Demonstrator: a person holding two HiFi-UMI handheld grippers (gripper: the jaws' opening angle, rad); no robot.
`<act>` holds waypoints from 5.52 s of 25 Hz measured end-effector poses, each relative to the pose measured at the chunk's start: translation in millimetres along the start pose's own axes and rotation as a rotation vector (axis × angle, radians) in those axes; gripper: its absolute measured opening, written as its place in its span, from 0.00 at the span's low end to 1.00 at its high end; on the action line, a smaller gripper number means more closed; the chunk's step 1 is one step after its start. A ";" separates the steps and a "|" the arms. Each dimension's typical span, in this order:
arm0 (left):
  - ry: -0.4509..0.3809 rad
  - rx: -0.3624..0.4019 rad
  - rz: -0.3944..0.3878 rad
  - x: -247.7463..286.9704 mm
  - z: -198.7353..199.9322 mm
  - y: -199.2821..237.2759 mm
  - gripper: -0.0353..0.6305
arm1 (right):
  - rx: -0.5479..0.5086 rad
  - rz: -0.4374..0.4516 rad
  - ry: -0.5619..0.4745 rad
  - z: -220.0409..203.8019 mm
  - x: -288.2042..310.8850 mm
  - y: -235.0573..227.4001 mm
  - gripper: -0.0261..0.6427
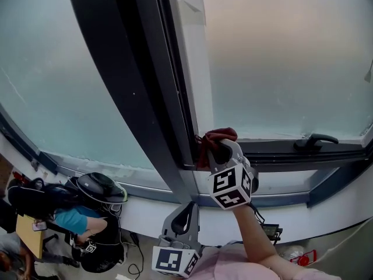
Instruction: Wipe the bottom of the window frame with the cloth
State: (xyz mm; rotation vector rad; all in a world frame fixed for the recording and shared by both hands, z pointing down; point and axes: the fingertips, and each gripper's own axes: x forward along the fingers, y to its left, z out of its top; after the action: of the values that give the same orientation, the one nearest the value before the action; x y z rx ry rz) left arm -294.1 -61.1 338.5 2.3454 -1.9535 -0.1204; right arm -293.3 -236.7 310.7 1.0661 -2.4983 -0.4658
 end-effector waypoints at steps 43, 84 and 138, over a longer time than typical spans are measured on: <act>-0.053 0.070 -0.164 90.7 4.5 -29.2 0.04 | 0.055 -0.042 0.011 -33.4 -39.5 -47.5 0.15; -0.058 0.049 -0.237 87.0 1.9 -47.3 0.04 | 0.194 -0.240 0.109 -89.6 -92.8 -129.2 0.16; -0.065 0.046 -0.254 86.4 5.4 -41.5 0.04 | 0.254 -0.399 0.133 -125.3 -129.6 -180.7 0.16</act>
State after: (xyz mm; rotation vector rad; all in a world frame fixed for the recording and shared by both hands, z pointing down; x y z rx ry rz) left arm -238.5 -138.7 327.9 2.6421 -1.6914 -0.1725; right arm -41.6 -278.3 312.4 1.6505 -2.2698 -0.1757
